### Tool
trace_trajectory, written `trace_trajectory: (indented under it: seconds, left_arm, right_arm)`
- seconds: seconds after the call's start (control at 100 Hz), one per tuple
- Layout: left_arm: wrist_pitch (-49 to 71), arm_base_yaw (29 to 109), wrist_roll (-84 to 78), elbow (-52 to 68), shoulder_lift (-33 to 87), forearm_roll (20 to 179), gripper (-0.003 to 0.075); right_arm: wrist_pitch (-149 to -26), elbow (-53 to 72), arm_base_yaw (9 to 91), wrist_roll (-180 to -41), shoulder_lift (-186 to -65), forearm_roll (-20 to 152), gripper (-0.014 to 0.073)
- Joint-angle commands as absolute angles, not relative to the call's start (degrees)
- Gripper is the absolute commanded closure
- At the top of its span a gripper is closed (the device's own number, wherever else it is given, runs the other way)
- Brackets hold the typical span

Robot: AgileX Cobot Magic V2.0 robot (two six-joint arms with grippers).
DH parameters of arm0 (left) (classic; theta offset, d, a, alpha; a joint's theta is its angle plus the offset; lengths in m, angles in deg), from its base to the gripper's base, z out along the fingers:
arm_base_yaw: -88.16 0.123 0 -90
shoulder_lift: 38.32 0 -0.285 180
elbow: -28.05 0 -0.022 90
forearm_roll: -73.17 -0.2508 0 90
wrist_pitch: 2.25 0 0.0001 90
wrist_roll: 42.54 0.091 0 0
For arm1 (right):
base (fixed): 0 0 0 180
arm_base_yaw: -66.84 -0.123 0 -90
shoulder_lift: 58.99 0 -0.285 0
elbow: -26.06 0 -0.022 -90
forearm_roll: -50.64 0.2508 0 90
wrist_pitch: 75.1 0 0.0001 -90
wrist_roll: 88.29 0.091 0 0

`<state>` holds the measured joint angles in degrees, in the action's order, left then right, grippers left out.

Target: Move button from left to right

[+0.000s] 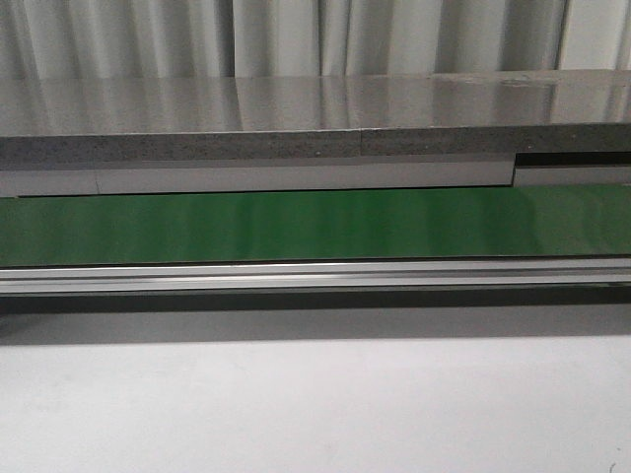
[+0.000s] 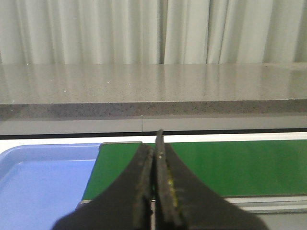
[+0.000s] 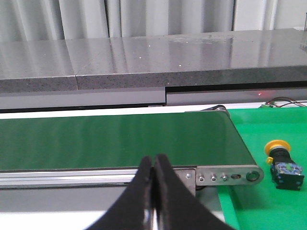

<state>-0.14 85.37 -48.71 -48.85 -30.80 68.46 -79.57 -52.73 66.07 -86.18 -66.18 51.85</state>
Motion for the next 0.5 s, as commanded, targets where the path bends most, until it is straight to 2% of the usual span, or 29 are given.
trace_trajectory:
  seconds: [0.0, 0.49]
  left_arm:
    - [-5.50, 84.86, -49.40, -50.95, -32.60, 68.33, 0.0741]
    - [-7.88, 84.86, -49.40, -52.29, -32.60, 68.33, 0.0741]
  right_arm:
    - [-74.43, -51.91, 66.10, -86.36, -65.03, 51.29, 0.0662]
    - [-74.43, -51.91, 66.10, -86.36, -65.03, 51.29, 0.0662]
